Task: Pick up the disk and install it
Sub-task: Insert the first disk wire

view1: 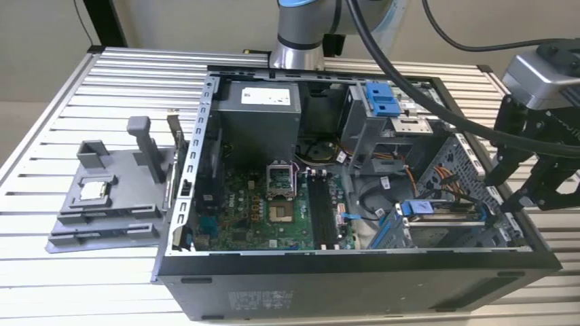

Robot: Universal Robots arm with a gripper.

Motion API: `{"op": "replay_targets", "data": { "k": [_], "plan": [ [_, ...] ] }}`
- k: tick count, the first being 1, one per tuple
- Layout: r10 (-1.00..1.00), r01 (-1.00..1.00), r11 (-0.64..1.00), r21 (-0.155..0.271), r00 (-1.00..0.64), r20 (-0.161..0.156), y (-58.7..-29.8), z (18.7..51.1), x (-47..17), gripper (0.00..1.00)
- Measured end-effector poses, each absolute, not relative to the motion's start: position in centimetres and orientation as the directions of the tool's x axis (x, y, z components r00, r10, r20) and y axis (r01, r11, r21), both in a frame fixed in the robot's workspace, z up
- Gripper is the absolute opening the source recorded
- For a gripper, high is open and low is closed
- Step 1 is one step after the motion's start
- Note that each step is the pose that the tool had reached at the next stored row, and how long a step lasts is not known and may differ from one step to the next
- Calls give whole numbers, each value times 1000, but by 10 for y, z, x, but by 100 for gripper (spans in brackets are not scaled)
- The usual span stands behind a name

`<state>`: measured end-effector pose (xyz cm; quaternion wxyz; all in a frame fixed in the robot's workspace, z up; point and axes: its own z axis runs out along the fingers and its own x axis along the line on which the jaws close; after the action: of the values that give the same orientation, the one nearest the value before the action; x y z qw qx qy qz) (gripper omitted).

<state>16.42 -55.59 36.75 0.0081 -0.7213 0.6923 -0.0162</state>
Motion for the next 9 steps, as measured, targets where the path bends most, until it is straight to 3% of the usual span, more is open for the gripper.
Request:
{"op": "replay_targets", "data": {
  "k": [9],
  "plan": [
    [-992,-991,-123,-43,122,22,-556,360,166,100]
  ]
}}
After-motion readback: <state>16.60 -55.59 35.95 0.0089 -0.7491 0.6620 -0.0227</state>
